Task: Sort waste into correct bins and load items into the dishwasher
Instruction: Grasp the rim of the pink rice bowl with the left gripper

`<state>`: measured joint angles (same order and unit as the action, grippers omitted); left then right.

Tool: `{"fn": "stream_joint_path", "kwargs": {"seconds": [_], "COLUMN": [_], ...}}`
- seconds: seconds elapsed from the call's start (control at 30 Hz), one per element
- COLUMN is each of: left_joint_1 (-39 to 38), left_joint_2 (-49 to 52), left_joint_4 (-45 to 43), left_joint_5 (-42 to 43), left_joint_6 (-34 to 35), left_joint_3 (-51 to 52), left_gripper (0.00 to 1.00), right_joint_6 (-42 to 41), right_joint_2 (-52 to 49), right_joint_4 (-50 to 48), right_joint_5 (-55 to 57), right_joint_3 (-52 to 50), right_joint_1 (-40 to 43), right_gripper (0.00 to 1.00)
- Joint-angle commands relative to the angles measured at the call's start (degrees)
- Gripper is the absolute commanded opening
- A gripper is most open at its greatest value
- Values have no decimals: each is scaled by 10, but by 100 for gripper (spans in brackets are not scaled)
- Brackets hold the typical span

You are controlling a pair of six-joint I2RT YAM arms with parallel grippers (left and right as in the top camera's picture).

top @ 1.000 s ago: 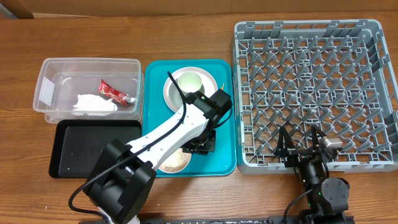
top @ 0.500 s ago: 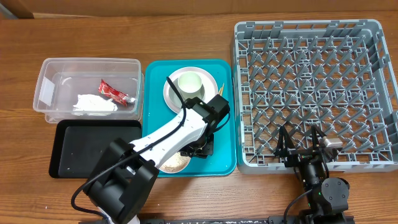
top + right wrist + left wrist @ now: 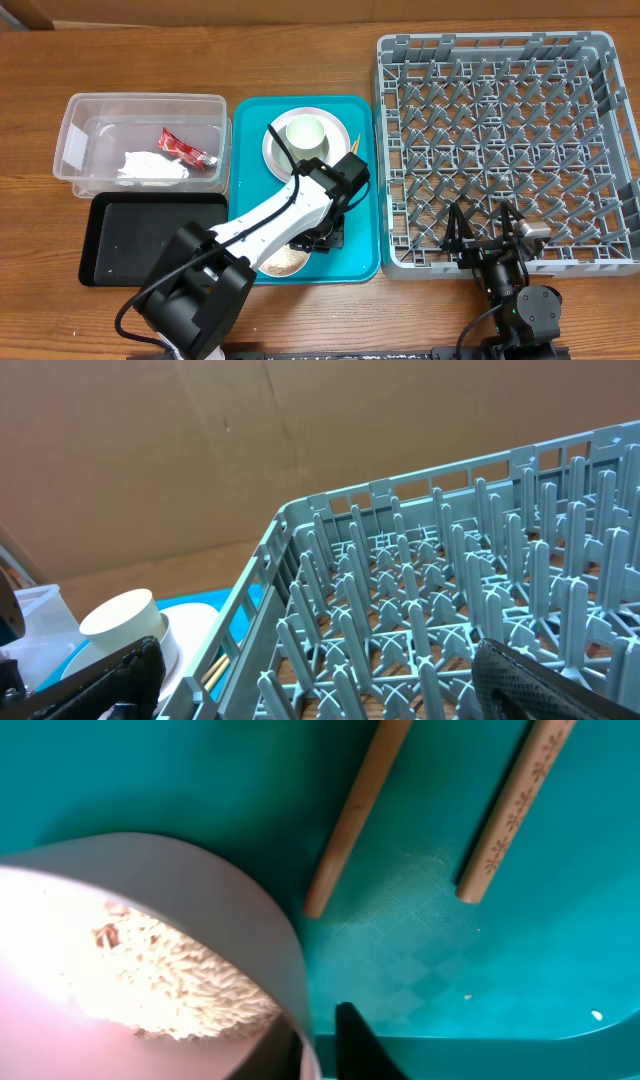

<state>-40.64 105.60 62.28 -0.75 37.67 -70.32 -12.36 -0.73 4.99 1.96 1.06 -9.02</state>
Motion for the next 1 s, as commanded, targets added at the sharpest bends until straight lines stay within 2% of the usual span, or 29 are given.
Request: {"fn": "stream_joint_path", "kwargs": {"seconds": [0.0, 0.37, 0.67, 0.87, 0.97], "left_joint_1": [1, 2, 16, 45, 74], "left_joint_2": [3, 2, 2, 2, 2], "left_joint_4": [-2, 8, 137, 215, 237], "left_joint_5": [-7, -14, -63, -59, -26], "left_joint_6": [3, 0, -2, -11, -35], "left_joint_3": [7, -9, -164, -243, -259], "left_gripper": [4, 4, 4, 4, 4], "right_joint_6": [3, 3, 3, 3, 3], "right_joint_2": [4, 4, 4, 4, 4], "right_joint_4": [-4, -4, -4, -4, -4], "right_joint_5": [5, 5, 5, 5, 5], "right_joint_3": [-6, -6, -6, -6, -6], "right_joint_1": [2, 2, 2, 2, 2], "right_gripper": [100, 100, 100, 100, 100]}}
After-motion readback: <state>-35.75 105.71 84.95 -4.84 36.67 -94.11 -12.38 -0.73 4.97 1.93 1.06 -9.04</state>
